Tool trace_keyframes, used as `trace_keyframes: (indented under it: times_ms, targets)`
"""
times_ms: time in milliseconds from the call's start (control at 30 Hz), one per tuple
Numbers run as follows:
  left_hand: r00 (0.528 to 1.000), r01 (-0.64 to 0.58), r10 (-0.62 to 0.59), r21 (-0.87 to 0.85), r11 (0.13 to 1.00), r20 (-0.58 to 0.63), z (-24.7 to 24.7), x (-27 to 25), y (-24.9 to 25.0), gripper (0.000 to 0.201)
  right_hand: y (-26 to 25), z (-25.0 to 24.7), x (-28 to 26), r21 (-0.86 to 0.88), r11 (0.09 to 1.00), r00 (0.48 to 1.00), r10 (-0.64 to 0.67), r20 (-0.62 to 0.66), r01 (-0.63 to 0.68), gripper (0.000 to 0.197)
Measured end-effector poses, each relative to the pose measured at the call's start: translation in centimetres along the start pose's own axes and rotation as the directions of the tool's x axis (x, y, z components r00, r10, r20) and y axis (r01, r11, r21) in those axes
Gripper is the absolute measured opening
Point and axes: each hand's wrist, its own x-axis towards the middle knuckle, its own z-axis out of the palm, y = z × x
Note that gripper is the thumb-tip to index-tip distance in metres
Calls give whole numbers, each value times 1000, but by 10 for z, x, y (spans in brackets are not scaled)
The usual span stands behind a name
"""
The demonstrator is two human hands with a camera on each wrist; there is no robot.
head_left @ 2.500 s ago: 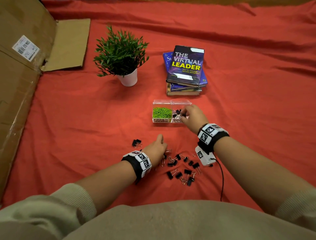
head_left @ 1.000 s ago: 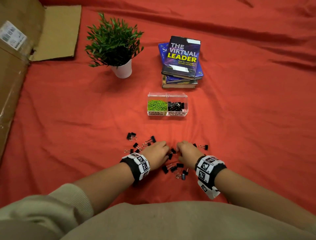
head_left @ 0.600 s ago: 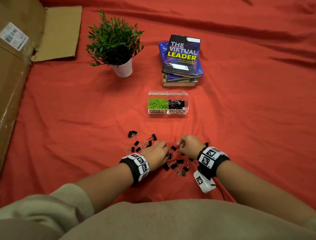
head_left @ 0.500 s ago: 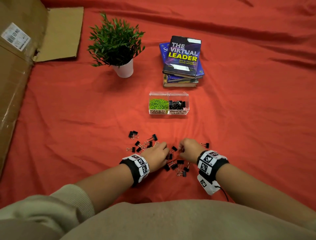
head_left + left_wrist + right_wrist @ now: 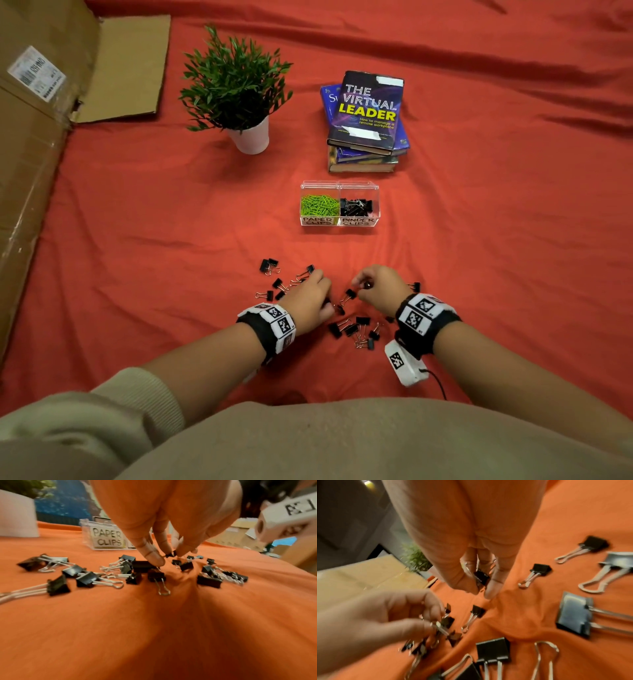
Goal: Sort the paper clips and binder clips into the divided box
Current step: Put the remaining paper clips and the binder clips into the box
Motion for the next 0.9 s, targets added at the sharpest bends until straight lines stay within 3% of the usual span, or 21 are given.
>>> trace_keyframes:
  times_ms: [100, 200, 433, 600, 733, 800, 900]
  targets:
    - [994, 61, -70, -114, 992, -82, -13, 6, -7, 15, -7, 14, 3, -198, 968, 987, -149, 55, 157, 23]
    - [986, 96, -104, -69, 993, -133, -27, 13, -14, 14, -3, 26, -1, -332, 913, 970, -199, 138, 235, 33]
    - [986, 141, -131, 107, 984, -100, -30, 24, -25, 20, 9, 27, -4, -376, 897, 972, -192, 136, 230, 17]
    - [992, 122, -116, 125, 985, -57, -26, 28, -26, 25, 16, 20, -10, -227, 972, 996, -47, 76, 63, 13]
    - [992, 129, -127, 146, 981, -23, -24, 30, -27, 29, 2, -8, 2, 190, 979, 997, 79, 5, -78, 5]
    - [990, 142, -142, 152, 978, -13, -24, 29, -27, 27, -13, -33, 22, 252, 966, 992, 82, -93, -57, 5]
    - [986, 165, -165, 134, 977, -13, -24, 30, -27, 25, -38, -68, 59, 158, 987, 975, 7, -223, 29, 3]
